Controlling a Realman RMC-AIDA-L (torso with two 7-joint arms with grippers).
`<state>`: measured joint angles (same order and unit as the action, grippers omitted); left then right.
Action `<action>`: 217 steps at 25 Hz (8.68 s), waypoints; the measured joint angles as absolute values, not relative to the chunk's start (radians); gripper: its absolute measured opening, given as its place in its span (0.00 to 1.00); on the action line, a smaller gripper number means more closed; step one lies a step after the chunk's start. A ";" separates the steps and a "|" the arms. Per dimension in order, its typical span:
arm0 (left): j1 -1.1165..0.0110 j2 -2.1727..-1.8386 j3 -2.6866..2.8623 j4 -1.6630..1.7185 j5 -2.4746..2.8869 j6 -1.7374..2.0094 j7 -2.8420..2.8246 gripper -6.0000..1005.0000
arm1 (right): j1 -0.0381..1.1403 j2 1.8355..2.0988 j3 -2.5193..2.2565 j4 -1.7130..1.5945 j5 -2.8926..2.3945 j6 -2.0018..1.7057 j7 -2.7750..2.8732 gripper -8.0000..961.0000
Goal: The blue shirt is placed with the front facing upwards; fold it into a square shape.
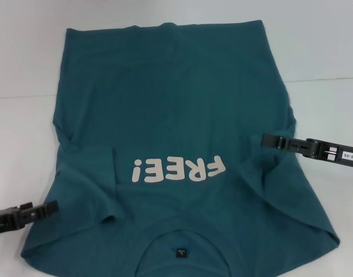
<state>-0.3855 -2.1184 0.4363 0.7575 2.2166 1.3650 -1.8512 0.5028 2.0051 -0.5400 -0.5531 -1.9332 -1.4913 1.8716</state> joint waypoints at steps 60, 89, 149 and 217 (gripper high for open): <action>-0.404 -2.098 0.443 0.875 2.431 1.585 -1.896 0.68 | 0.505 1.996 -0.532 -0.554 -1.925 -1.490 1.897 0.98; -0.426 -2.094 0.446 0.884 2.460 1.577 -1.931 0.01 | 0.484 1.954 -0.536 -0.553 -2.018 -1.493 2.002 0.98; -0.441 -2.098 0.440 0.877 2.451 1.565 -1.934 0.01 | 0.486 1.984 -0.544 -0.619 -2.237 -1.301 2.164 0.98; -0.447 -2.107 0.439 0.853 2.448 1.538 -1.933 0.01 | 0.391 2.016 -0.557 -0.753 -2.290 -1.556 2.201 0.98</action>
